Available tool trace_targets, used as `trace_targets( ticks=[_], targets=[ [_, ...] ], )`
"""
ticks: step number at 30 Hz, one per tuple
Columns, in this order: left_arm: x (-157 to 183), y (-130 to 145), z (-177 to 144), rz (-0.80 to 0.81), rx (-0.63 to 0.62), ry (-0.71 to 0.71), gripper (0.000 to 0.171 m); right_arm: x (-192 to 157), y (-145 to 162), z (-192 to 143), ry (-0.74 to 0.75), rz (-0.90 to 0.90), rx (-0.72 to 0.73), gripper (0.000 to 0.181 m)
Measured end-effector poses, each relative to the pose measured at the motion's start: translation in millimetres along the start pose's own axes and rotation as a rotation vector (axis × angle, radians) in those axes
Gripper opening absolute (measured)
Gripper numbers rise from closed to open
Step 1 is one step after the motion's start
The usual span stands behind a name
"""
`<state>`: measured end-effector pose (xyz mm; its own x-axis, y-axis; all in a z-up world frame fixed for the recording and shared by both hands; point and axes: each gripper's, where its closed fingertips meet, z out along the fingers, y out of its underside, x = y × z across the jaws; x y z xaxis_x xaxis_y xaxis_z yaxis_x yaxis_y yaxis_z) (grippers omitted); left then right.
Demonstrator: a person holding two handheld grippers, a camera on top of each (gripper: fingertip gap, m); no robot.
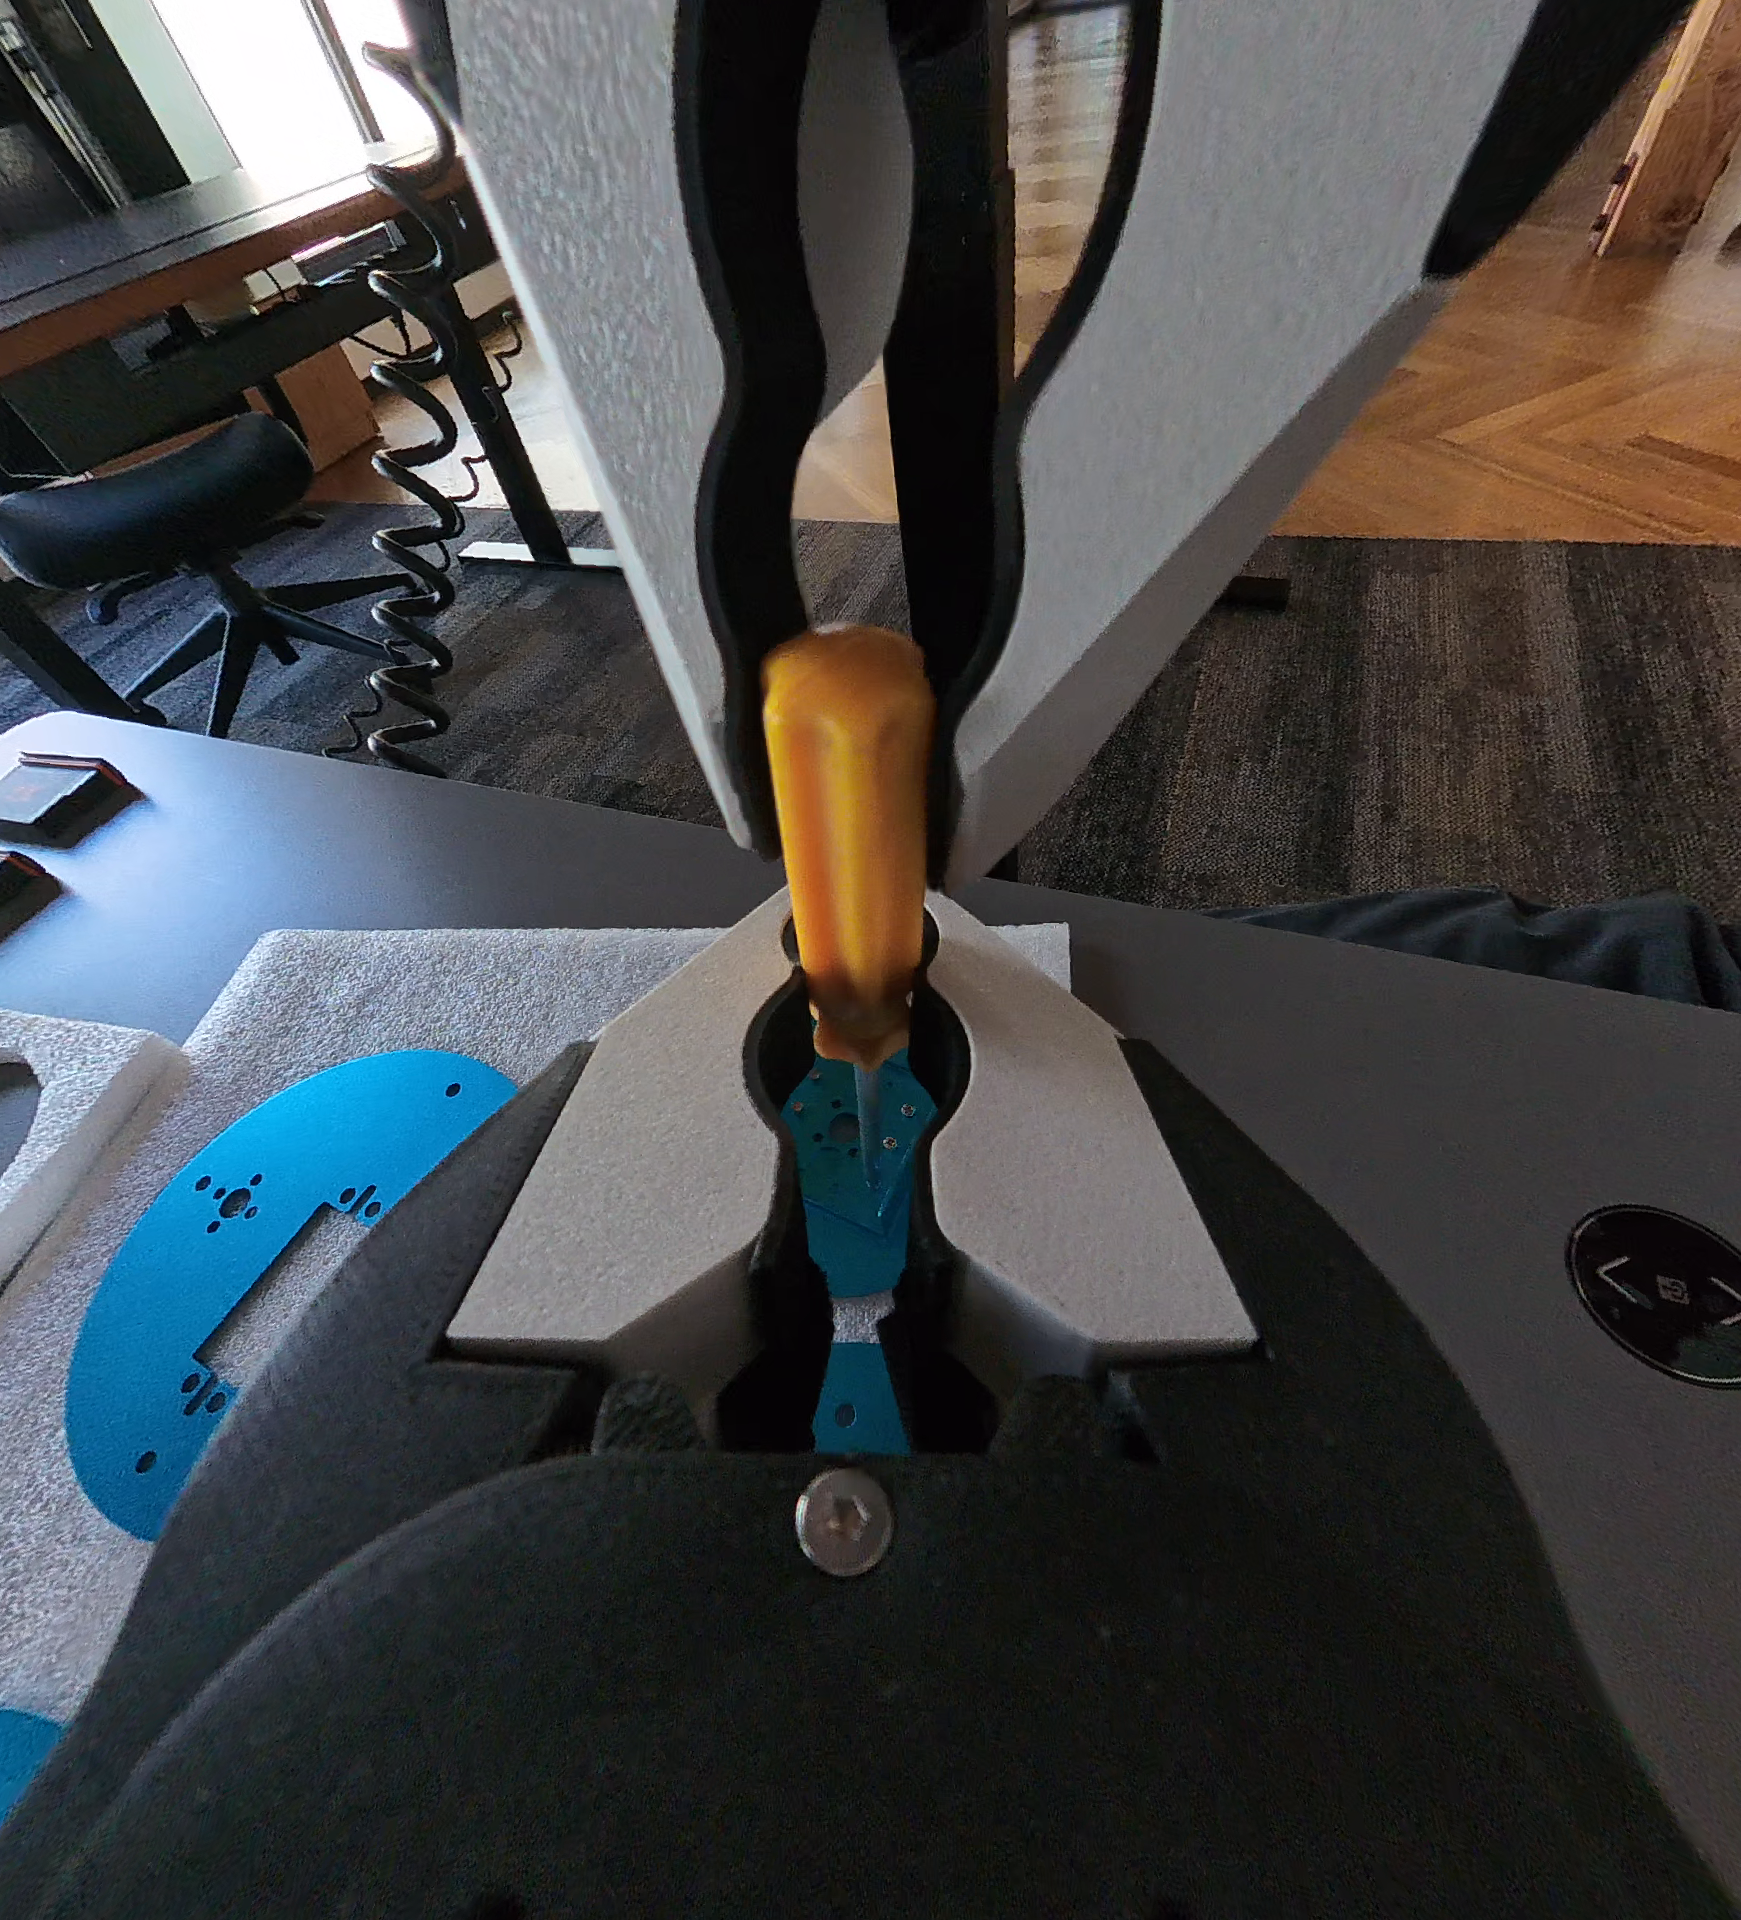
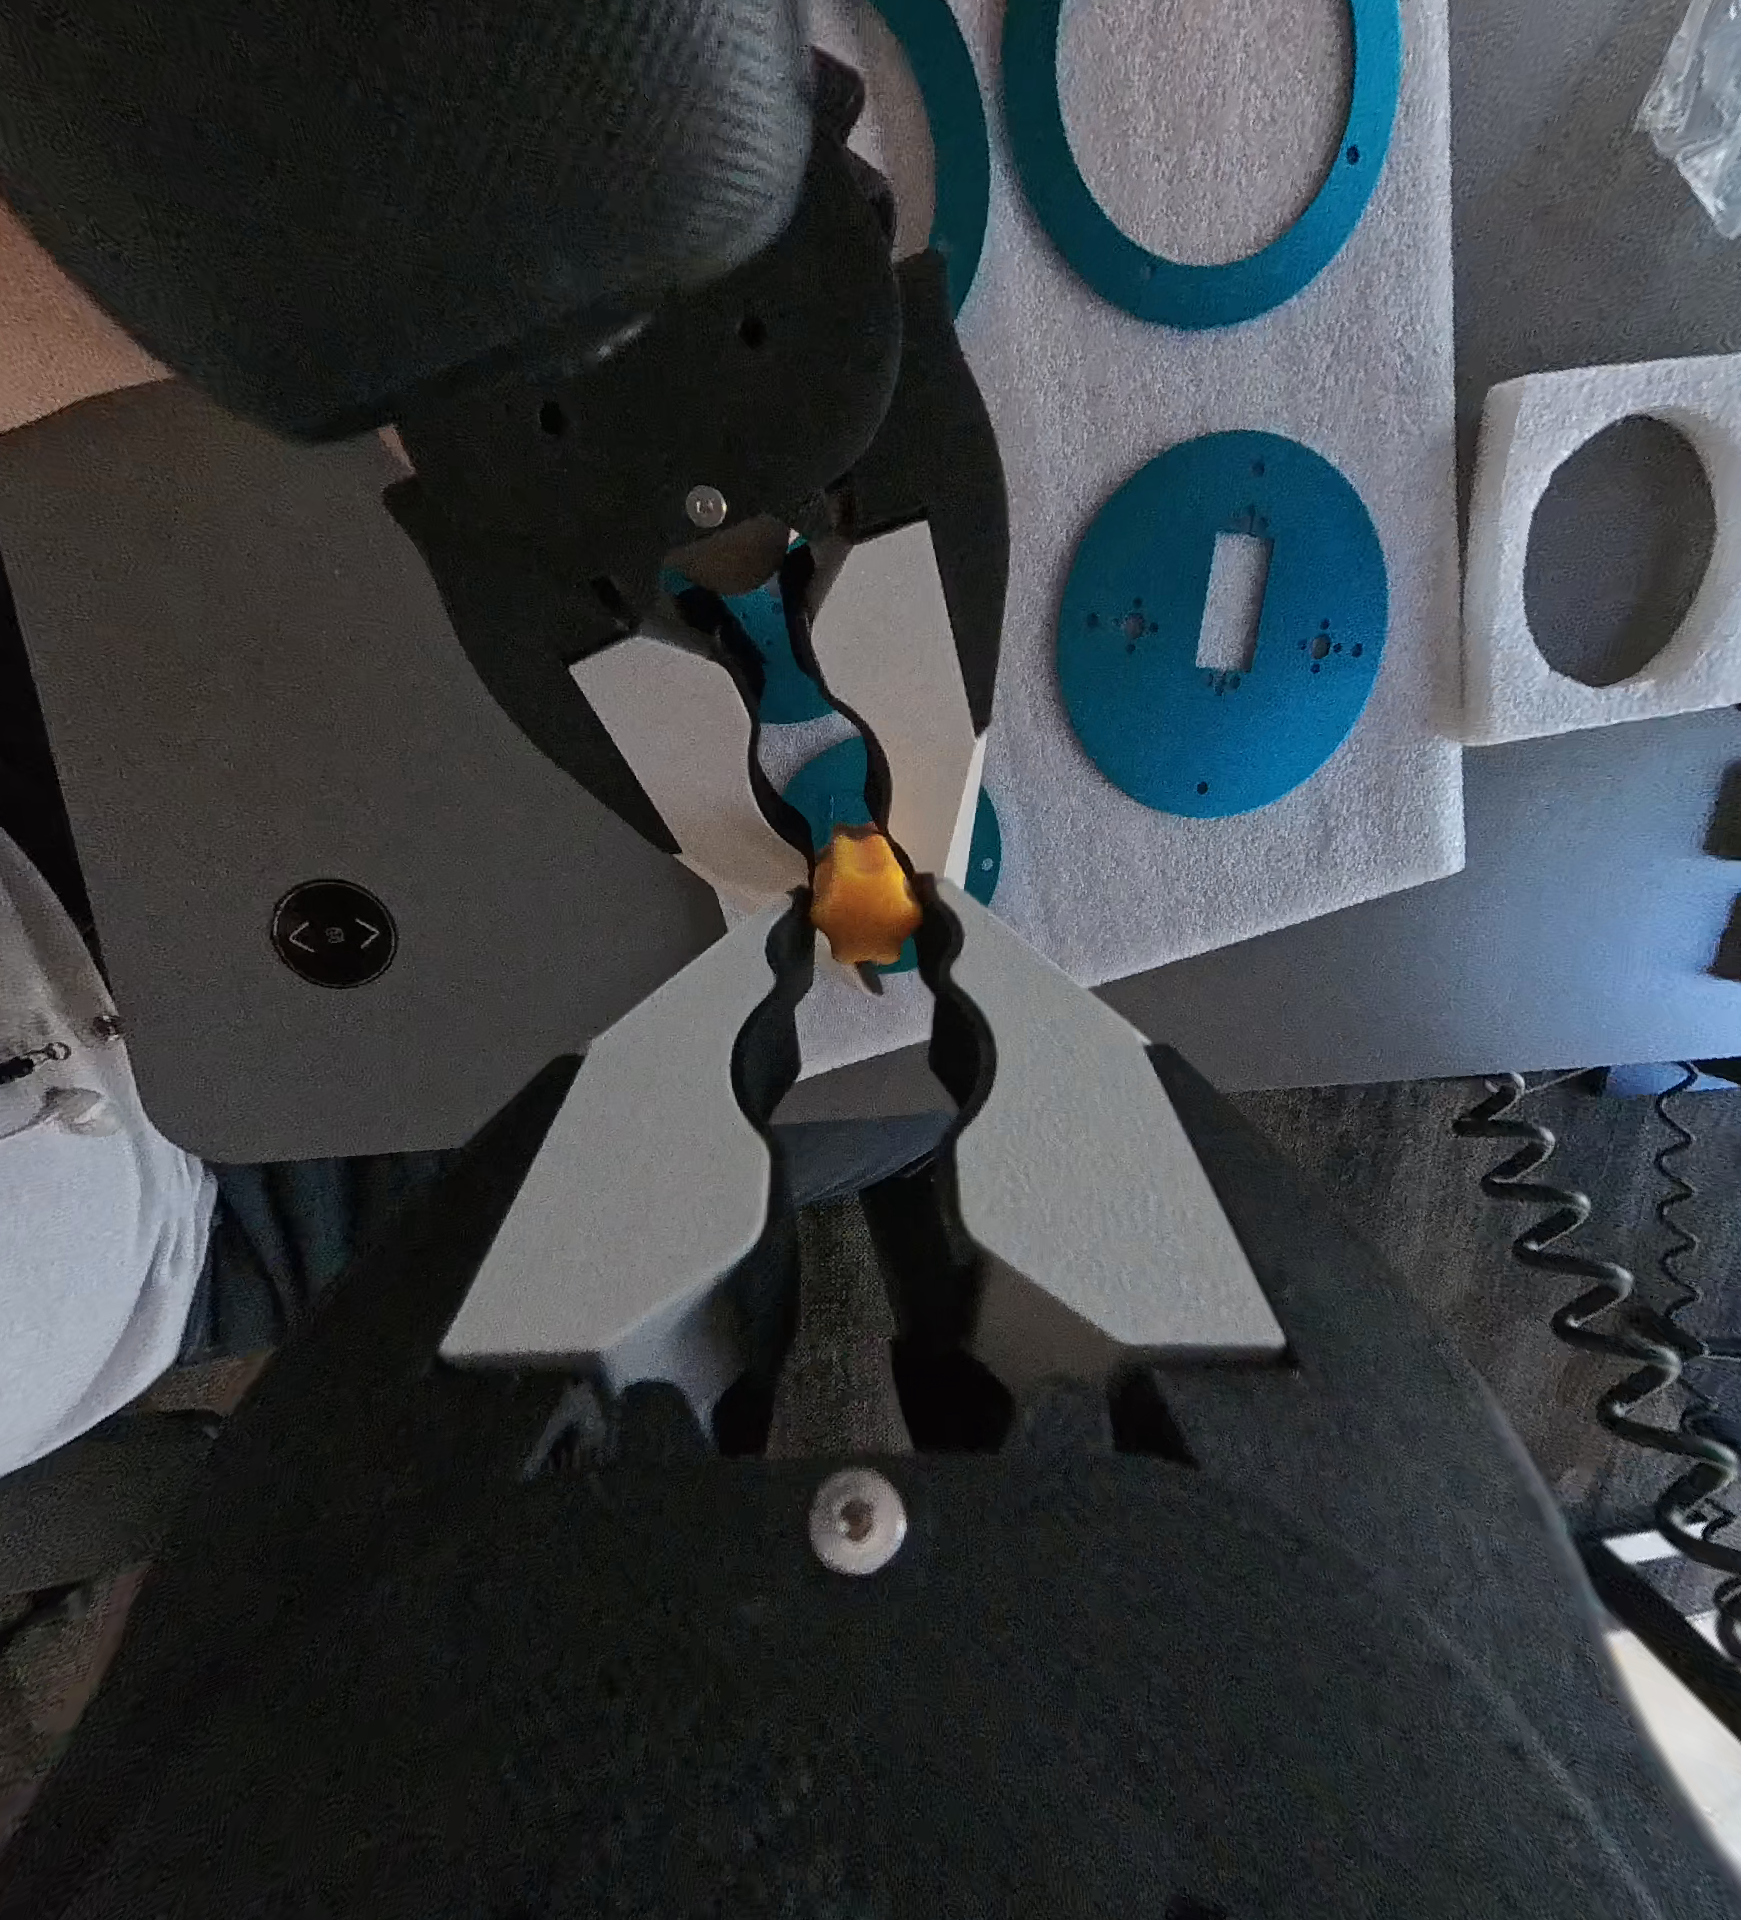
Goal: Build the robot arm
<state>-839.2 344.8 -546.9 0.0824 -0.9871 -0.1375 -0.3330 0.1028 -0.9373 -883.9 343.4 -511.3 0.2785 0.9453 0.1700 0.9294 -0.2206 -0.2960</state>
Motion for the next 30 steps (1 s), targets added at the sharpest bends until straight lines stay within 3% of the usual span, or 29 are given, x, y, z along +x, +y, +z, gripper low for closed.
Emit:
trace_targets(
  ticks=[4,10,13,17,19,23,25,28,30],
  targets=[
    [3,-1,2,0.019,0.002,0.007,0.01,-2,2,3,-0.019,-0.073,0.017,0.019],
    [-3,2,4,-0.02,-0.011,-0.017,0.01,6,4,4,0.023,0.374,0.029,0.018],
    [1,2,4,0.008,-0.008,-0.01,0.01,1,4,4,0.03,0.192,-0.017,0.017],
    [1,2,4,-0.001,-0.002,-0.004,0.01,-1,-5,4,-0.026,0.0,0.052,0.018],
    [1,1,4,0.0,-0.005,-0.008,0.01,-1,-4,4,-0.057,0.016,0.073,0.018],
    [-5,2,4,-0.035,-0.015,-0.025,0.009,7,-3,6,-0.03,0.292,0.075,0.019],
    [-5,2,4,-0.024,-0.012,-0.023,0.009,7,-6,7,0.015,0.332,0.112,0.018],
    [-3,1,5,-0.015,-0.009,-0.018,0.009,7,-13,3,0.049,0.147,0.277,0.02],
    [-3,1,5,-0.015,-0.006,-0.016,0.01,13,-17,-5,0.058,0.117,0.486,0.044]
  ],
)
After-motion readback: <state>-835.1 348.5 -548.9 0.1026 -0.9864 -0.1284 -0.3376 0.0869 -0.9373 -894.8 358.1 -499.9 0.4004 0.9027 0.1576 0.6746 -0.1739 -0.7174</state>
